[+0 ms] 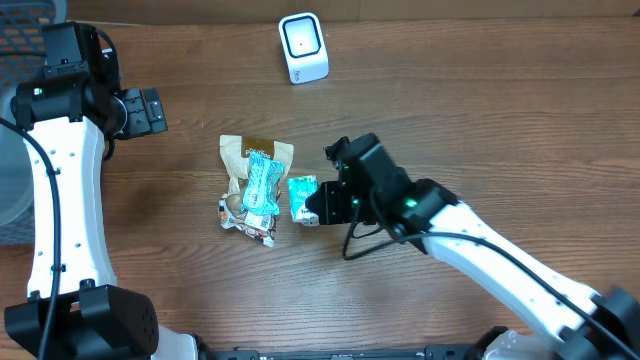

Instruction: Scan the item barcode

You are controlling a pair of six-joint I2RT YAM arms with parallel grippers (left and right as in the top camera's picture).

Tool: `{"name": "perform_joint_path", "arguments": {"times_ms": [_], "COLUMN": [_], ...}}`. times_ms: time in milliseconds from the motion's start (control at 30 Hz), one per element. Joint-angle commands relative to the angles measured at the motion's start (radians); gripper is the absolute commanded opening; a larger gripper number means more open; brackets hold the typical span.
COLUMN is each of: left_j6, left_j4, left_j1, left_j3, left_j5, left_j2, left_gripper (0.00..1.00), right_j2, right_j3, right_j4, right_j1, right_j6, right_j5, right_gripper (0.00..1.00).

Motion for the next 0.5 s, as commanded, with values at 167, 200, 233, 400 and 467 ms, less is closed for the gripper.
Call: {"name": "perform_joint_path", "arguments": {"times_ms": [167,200,233,400,467], "left_j6": [0.022,0.022,0.022,0.022,0.022], "left_j4": [0.001,0.001,0.001,0.001,0.001], "left_j1": [0.003,0.003,0.003,0.003,0.003], "left_j3": [0.019,0.019,0.019,0.019,0.019], "left_j5": [-0.005,-0.005,-0.005,-0.005,-0.005], "left_j2": [-0.013,-0.013,-0.013,-0.013,-0.013], "left_gripper": [1.00,1.00,1.00,0.99,1.00], "right_j2": [-0.159,-0.166,-0.173,-0.177,-0.177], "right_j3": [0.016,0.016,0.016,0.014,0.013], "right_j4": [0.008,0.009,0.008,0.008,0.007], "right_j1": [-0.192,-0.221,-0.255,-0.375,-0.411], "right_j6": [-0.105,-0.118,-0.135,-0.196,-0.215], "right_j5": [-0.524,-0.600,-0.689,-1.029,-1.116], "right_gripper": [0.04,0.04,0.04,0.04,0.04]}}
